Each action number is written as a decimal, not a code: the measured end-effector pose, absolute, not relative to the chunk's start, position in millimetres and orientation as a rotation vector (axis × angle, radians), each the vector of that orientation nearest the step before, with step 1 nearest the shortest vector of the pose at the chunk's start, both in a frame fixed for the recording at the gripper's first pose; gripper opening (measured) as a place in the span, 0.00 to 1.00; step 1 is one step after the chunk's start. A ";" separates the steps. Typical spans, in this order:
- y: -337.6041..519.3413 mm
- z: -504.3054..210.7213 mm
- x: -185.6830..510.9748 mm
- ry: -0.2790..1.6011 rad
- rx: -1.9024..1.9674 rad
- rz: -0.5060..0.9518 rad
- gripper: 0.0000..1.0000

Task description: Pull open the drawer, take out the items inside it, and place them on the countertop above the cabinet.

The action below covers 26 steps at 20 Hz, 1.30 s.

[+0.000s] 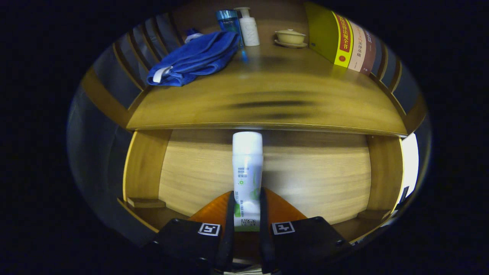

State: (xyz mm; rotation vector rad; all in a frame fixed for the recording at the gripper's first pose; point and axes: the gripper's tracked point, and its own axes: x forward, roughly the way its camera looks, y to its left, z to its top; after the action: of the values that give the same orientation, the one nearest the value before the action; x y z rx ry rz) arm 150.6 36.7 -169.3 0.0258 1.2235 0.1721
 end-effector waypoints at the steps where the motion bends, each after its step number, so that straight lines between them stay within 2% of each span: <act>1: 43.1 -143.8 156.3 1.221 0.034 0.175 0.35; 9: 29.2 -91.2 141.2 1.131 0.070 0.196 0.35; 15: 38.9 -44.2 225.6 0.900 0.082 0.220 0.35; 21: 45.1 -68.5 301.5 0.868 0.082 0.156 0.35; 26: 30.0 -92.1 332.5 0.883 0.041 0.083 0.36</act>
State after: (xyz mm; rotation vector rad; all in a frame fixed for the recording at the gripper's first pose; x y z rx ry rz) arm 332.5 30.0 -92.1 0.0412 0.8827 0.0830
